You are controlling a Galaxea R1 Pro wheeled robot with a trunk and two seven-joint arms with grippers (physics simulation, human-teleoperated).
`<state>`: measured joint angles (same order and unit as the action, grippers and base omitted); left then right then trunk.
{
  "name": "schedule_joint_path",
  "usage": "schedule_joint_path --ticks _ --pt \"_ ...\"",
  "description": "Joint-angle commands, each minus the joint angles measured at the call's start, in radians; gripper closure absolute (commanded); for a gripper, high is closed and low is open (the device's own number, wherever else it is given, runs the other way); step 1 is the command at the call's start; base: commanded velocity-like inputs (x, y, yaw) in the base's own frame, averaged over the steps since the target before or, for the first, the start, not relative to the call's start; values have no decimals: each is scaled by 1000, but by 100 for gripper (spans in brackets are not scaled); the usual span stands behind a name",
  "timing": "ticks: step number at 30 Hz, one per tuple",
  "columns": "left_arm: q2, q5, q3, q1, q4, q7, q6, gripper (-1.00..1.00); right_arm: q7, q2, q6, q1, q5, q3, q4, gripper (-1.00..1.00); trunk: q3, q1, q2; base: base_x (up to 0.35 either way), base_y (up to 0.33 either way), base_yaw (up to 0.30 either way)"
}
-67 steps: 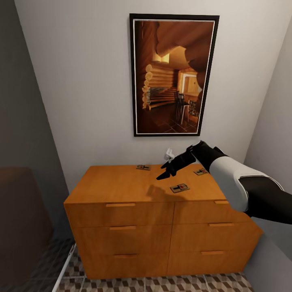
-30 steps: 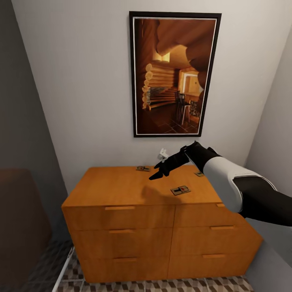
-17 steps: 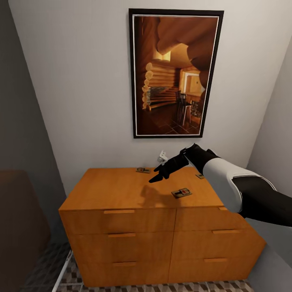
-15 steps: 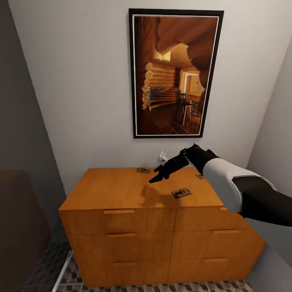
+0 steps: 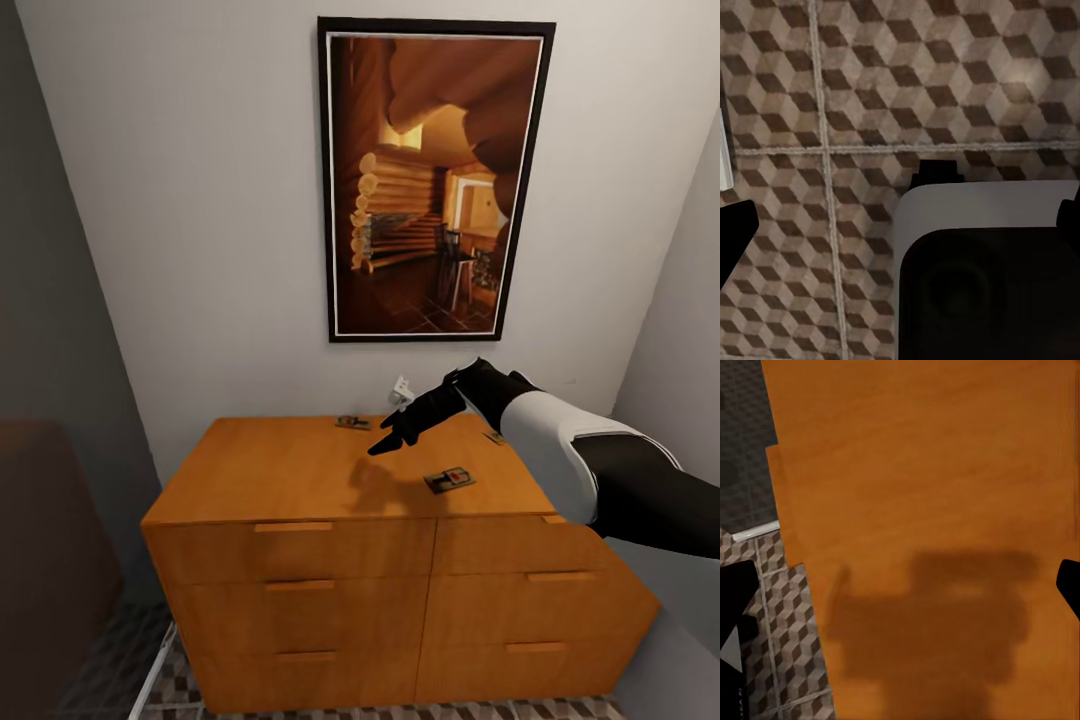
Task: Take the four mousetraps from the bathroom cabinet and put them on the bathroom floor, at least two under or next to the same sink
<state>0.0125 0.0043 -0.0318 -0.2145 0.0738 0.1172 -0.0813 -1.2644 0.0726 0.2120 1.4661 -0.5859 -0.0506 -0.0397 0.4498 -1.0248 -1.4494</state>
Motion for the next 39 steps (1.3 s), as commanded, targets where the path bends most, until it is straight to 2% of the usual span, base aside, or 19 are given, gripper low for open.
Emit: schedule_joint_path --ticks 1,14,39 --pt "0 0 -3 -2 4 2 -8 -100 -3 -1 10 0 5 -5 1 -100 1 0 -1 164 48 0" --pt "0 0 -3 -1 4 2 -8 -100 13 -1 10 0 5 -5 9 -100 1 0 -1 191 108 0" --pt "0 0 -3 3 4 1 -8 -100 16 -5 9 0 5 -5 11 -100 1 0 -1 13 8 0"
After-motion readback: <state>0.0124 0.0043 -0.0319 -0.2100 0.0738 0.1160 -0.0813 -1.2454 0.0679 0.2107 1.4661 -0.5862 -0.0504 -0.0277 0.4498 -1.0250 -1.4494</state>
